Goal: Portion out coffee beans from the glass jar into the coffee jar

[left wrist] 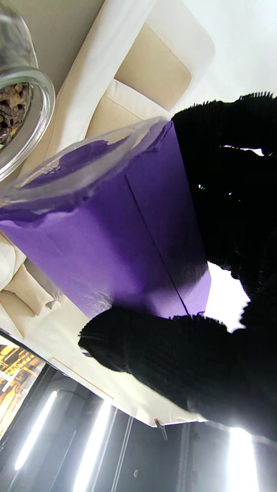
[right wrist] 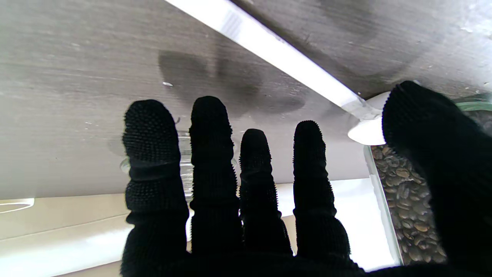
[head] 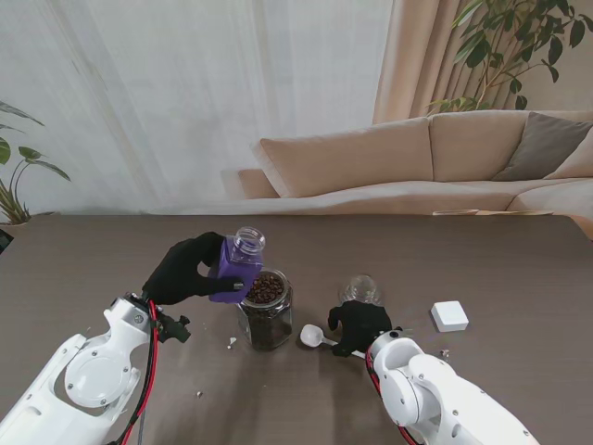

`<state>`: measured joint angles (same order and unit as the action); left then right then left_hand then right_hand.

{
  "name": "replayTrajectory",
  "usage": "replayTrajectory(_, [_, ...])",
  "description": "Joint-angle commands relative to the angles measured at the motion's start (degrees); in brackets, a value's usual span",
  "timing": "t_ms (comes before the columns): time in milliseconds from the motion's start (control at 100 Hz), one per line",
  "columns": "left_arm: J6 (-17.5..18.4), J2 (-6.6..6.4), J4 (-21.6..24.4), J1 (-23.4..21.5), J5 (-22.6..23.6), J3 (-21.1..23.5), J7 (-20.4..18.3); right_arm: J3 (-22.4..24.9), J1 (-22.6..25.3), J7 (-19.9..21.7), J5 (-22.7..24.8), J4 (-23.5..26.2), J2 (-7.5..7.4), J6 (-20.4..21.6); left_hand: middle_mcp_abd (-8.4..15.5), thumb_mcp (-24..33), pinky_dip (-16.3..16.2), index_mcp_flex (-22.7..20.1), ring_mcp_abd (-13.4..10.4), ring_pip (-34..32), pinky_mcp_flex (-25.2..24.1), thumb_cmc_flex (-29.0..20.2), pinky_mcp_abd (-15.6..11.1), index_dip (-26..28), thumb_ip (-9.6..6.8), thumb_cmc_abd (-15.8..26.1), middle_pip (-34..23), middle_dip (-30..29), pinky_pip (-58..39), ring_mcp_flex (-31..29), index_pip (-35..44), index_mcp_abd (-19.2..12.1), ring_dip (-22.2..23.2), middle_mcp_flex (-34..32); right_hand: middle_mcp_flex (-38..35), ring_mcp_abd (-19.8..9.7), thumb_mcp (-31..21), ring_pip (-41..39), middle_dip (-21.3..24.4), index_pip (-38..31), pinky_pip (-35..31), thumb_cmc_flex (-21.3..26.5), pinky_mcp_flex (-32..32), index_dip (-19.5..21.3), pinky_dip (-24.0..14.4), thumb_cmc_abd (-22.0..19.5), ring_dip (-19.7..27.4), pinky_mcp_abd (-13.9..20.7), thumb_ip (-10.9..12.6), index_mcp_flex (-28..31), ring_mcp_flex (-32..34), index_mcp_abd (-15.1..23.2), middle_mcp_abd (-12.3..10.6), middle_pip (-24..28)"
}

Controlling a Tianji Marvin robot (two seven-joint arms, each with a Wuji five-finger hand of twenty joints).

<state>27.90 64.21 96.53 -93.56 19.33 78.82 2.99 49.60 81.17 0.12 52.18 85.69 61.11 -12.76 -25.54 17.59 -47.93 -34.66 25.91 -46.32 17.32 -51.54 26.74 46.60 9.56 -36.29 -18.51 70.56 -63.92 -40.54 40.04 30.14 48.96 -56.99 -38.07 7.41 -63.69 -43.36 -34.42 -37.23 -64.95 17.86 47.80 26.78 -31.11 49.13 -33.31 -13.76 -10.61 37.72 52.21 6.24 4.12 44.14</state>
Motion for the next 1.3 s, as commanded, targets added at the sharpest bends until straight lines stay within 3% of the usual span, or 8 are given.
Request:
replayTrajectory(0, [-0.25, 0.25, 0.53, -0.26, 0.03, 0.01, -0.93, 0.33, 0.52, 0.81, 0.45, 0.32, 0.47, -0.67, 5.50, 17.40, -1.73, -3.49, 1.66, -0.57, -0.70, -11.69, -3.67, 4.33, -4.19, 8.49, -4.28, 1.51, -3.39, -1.90, 23.98, -2.68, 0.93, -4.08, -1.24, -0.41, -2.22, -0.71, -1.13, -0.87, -2.43, 0.65, -20.44, -1.02, -1.69, 1.40, -0.13, -0.83, -0.38, -0.16, 1.73, -1.19, -0.07, 1.09])
replayTrajectory(840, [-0.70, 0.33, 1.24, -1.04, 0.42, 0.21, -0.44, -4.05, -2.16, -0.68, -1.27, -2.61, 1.21, -3.80, 5.34, 17.74, -1.79, -3.71, 1.88, -0.54, -0.71, -11.56, -3.50, 4.27, -4.20, 8.34, -4.31, 1.44, -3.41, -1.92, 24.00, -2.59, 0.96, -4.23, -3.33, -0.73, -4.32, -1.29, -1.09, -2.94, -3.15, 3.98, -19.35, -1.29, -0.89, 1.68, -0.12, -0.97, -0.14, 2.80, 3.58, -1.41, 0.03, 1.62])
replayTrajectory(1070, [-0.75, 0.34, 1.24, -1.02, 0.42, 0.23, -0.42, -4.84, -2.63, -1.76, -2.53, -3.89, 1.57, -3.70, 5.31, 17.77, -1.81, -3.70, 1.86, -0.55, -0.79, -11.51, -3.44, 4.30, -4.17, 8.34, -4.31, 1.45, -3.40, -1.92, 23.98, -2.56, 0.98, -4.21, -6.17, -1.31, -6.12, -1.80, -1.02, -6.57, -3.31, 6.51, -18.89, 0.14, -0.58, 3.62, -0.21, -1.19, 0.17, 8.23, 4.85, -0.72, -0.50, 1.88])
replayTrajectory(1290, [-0.91, 0.36, 1.28, -1.08, 0.38, 0.17, -0.35, -6.11, -3.42, -1.96, -3.68, -5.22, 1.81, -3.76, 5.29, 17.79, -1.82, -3.68, 1.85, -0.53, -0.81, -11.52, -3.51, 4.29, -4.18, 8.38, -4.28, 1.42, -3.40, -1.87, 23.93, -2.58, 0.99, -4.16, -7.04, -1.30, -6.66, -1.60, -1.02, -6.93, -3.35, 7.41, -18.75, 0.71, -0.32, 4.56, -0.14, -1.29, -0.11, 9.17, 5.20, -0.64, -0.64, 1.62])
